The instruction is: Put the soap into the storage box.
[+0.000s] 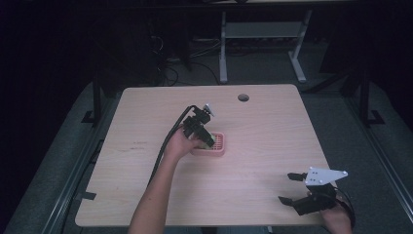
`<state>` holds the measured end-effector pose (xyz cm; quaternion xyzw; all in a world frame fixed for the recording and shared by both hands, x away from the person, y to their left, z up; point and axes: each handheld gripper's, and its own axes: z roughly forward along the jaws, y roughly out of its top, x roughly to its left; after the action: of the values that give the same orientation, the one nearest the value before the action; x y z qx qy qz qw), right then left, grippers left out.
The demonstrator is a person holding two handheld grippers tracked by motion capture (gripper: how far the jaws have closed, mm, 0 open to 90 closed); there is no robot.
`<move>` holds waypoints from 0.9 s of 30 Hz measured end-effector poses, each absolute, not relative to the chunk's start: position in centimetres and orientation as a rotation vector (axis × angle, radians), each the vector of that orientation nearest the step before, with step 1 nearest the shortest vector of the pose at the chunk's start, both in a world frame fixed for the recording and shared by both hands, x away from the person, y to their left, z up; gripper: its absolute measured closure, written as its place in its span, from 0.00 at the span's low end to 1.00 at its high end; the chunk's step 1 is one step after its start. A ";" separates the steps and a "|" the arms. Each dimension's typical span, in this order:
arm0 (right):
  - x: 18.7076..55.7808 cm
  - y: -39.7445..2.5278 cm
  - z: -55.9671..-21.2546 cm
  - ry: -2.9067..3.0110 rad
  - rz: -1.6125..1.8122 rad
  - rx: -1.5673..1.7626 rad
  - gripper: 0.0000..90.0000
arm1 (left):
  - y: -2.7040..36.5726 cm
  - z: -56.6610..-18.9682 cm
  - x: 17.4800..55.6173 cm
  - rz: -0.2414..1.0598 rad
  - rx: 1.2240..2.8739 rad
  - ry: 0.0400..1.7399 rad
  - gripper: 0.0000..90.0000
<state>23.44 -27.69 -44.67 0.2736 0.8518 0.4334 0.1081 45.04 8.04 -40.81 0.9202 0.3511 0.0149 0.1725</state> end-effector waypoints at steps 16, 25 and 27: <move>23.5 -27.6 -44.8 2.513 1.271 0.804 0.15 | 8.3 -40.3 44.6 0.043 2.608 0.973 0.25; 23.5 -27.5 -44.9 2.524 1.260 0.802 0.15 | 8.6 -39.9 44.3 0.064 2.581 0.987 0.25; 23.5 -27.4 -44.9 2.526 1.257 0.802 0.15 | 8.8 -39.7 44.1 0.069 2.585 0.981 0.25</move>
<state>23.51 -27.42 -44.90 0.2721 0.8564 0.4263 0.1038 44.07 8.82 -39.72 0.9181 0.3486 0.0244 0.1868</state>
